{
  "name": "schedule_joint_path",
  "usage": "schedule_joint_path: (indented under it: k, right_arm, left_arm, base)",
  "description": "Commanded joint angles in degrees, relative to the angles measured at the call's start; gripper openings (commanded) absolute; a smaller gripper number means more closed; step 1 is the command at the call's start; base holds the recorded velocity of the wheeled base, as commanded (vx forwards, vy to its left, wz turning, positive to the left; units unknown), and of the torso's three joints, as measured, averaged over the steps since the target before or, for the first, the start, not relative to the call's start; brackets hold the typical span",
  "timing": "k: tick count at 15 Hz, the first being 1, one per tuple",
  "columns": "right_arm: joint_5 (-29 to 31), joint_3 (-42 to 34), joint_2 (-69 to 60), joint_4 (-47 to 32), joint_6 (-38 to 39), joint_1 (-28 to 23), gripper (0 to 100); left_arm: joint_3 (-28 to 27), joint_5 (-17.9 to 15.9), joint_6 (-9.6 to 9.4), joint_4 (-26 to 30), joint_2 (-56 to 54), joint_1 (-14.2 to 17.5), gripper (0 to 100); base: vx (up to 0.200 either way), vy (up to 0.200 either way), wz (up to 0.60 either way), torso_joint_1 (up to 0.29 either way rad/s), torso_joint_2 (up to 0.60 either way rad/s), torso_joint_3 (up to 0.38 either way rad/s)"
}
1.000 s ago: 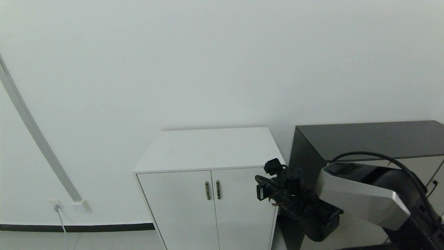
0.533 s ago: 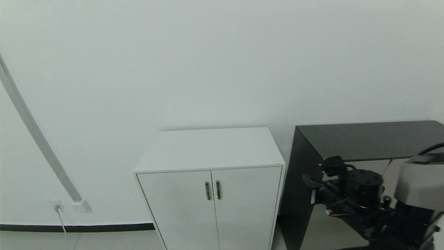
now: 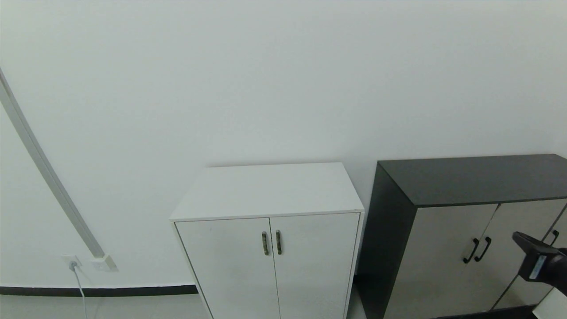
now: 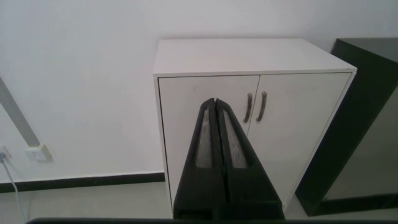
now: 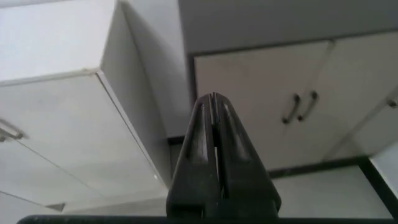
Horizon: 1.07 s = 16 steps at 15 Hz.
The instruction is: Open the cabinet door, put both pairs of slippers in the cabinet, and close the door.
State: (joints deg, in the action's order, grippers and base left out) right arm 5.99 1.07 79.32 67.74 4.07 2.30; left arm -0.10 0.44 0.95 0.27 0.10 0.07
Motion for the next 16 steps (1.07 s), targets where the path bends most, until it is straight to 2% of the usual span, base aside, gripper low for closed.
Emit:
schedule_joint_path:
  k: [1,6,8,11,16]
  right_arm:
    - [-4.23,0.69,-27.21,-23.45,-0.29,-3.10,0]
    - [-7.92,2.09,-54.63,-54.82,-1.26,-2.48,0]
    - [-8.62,2.71,-62.98,-63.44,-1.26,-1.60,0]
    - [-8.62,2.71,-70.54,-71.52,-1.26,1.12,0]
    - [-8.27,2.44,-71.50,-72.14,-1.26,2.79,0]
  left_arm:
    - [0.01,0.00,0.02,0.00,-0.01,0.01,0]
    - [0.01,0.09,0.10,0.00,-0.01,0.01,0]
    - [0.01,0.09,0.10,0.00,-0.01,0.01,0]
    - [0.01,0.09,0.10,0.00,-0.01,0.01,0]
    - [0.01,0.09,0.19,0.00,-0.01,0.01,0]
  base:
    - [0.000,0.000,0.00,0.000,0.00,0.000]
    - [0.000,0.000,0.00,0.000,0.00,0.000]
    - [0.000,0.000,0.00,0.000,0.00,0.000]
    - [0.000,0.000,0.00,0.000,0.00,0.000]
    - [0.000,0.000,0.00,0.000,0.00,0.000]
